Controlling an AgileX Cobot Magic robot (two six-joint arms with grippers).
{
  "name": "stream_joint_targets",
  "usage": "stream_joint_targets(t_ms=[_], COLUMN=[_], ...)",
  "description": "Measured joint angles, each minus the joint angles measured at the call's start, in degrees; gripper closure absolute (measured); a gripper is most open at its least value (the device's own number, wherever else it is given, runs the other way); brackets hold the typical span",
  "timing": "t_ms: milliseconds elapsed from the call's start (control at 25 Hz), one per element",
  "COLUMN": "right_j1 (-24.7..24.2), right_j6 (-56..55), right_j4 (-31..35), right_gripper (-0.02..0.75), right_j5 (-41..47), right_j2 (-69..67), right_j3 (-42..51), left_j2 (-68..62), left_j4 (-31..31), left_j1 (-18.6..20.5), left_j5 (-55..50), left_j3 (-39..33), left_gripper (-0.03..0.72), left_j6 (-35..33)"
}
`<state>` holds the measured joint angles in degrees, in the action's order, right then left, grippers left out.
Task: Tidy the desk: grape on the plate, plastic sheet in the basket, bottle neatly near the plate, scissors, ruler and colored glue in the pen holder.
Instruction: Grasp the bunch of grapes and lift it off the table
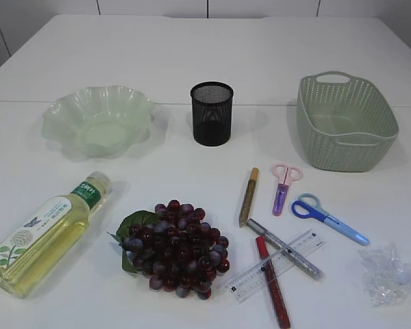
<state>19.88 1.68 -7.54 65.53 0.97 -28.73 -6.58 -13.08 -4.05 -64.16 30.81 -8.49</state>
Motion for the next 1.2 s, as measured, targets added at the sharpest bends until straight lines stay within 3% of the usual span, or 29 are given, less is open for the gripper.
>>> stream_joint_targets(t_ms=[400, 600, 1040, 1200], right_j1=[0.0, 0.0, 0.0, 0.0], right_j6=[-0.3, -7.0, -12.3, -12.5], right_j4=[1.0, 0.9, 6.3, 8.7], right_gripper=[0.236, 0.236, 0.236, 0.236], right_j5=[0.0, 1.8, 3.7, 3.5], right_j2=[0.0, -0.9, -22.9, -29.8], right_j3=[0.0, -1.2, -8.3, -10.8], left_j2=[-12.0, -20.1, -39.6, -46.2], left_j4=[-3.9, -5.7, -10.2, -11.0], left_j1=[0.0, 0.0, 0.0, -2.4], left_j5=[-0.8, -0.8, -1.4, -1.9], left_j3=[4.3, 7.1, 17.4, 20.7], left_gripper=[0.207, 0.197, 0.161, 0.16], left_j6=[0.3, 0.3, -1.6, -2.1])
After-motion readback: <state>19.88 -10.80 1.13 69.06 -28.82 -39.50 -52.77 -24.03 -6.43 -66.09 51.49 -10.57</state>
